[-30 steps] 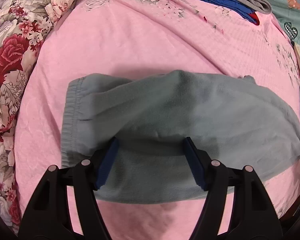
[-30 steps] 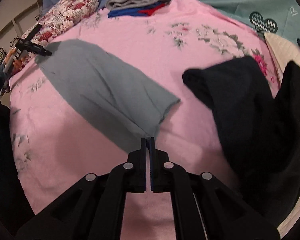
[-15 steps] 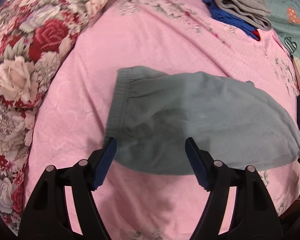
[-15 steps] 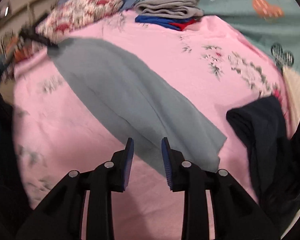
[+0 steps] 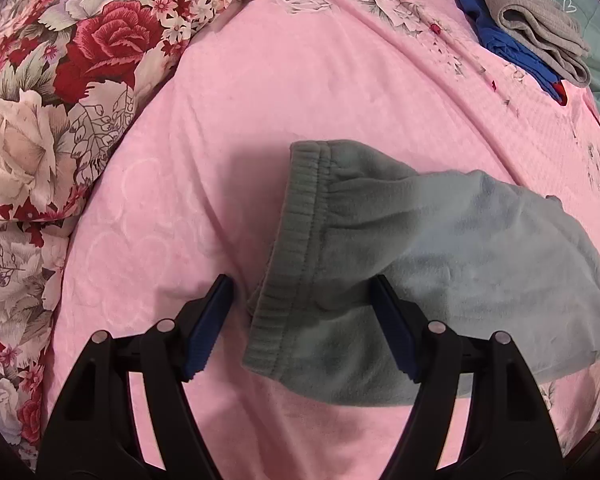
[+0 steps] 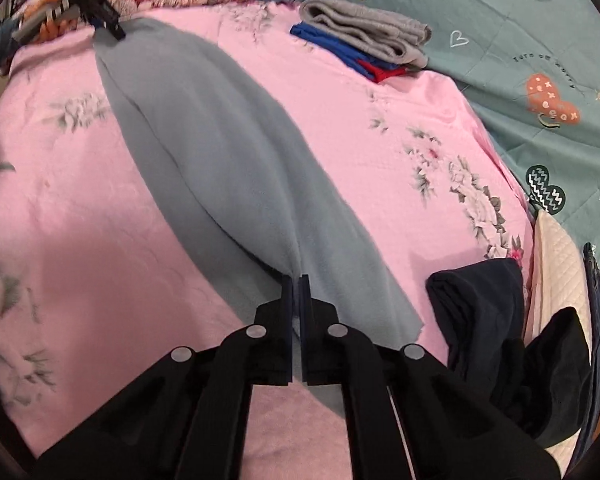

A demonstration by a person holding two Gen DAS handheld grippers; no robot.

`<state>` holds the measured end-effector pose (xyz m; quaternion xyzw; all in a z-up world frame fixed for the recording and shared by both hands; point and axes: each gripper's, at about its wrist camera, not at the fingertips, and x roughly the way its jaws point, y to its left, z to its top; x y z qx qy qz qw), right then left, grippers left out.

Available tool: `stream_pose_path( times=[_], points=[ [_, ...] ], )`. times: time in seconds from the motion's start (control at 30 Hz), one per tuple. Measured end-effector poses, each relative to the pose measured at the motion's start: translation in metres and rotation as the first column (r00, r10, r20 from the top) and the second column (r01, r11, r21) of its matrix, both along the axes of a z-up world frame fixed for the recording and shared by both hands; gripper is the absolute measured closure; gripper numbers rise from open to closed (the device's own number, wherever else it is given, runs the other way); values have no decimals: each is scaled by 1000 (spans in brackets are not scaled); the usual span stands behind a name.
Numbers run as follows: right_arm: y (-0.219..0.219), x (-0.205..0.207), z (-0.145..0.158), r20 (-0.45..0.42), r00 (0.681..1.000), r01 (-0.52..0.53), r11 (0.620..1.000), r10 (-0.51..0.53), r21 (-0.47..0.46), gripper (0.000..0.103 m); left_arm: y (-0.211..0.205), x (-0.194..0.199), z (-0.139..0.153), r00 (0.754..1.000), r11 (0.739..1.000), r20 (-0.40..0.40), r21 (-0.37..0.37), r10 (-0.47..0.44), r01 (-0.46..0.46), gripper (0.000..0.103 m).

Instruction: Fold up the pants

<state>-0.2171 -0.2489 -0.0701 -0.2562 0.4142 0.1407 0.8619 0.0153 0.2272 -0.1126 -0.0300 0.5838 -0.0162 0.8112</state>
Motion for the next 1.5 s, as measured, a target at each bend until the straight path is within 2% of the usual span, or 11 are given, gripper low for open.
stream_pose_path(
  times=[0.1,0.27,0.3,0.37,0.47,0.6,0.77,0.87,1.1,1.23,1.5],
  points=[
    [-2,-10,12,-21,1000,1,1000,-1,11,101,3,-1,1,1000,1000,3,-12,-5,5,30],
    [3,-12,-26,-153,988,23,999,-30,-46,98,6,-10,4,1000,1000,3,-28,-8,8,30],
    [7,-14,-26,-135,991,17,998,-25,-58,92,8,-13,6,1000,1000,8,-30,-7,7,30],
    [10,-15,-17,-152,988,-7,999,0,-46,63,10,-21,15,999,999,30,-41,-10,11,30],
    [16,-16,13,-118,992,-46,997,54,66,60,7,-33,34,996,997,84,-67,-20,26,30],
    [44,-7,28,-54,991,-114,985,121,128,60,-13,-49,49,989,989,130,-114,-75,90,30],
    [99,14,-2,-64,971,-226,972,230,56,60,-42,-52,30,987,982,87,-114,-138,147,30],
    [110,24,-11,-84,966,-239,969,243,62,71,-36,-46,15,991,986,58,-112,-118,124,30],
    [112,36,-14,-93,970,-218,974,223,59,75,-23,-38,7,996,989,50,-122,-76,81,30],
    [115,42,-24,-107,972,-209,978,210,24,96,-25,-33,6,997,995,52,-82,-52,57,34],
    [103,40,6,-121,970,-189,966,212,179,100,-19,-23,10,999,998,41,-56,-1,3,48]
  ],
)
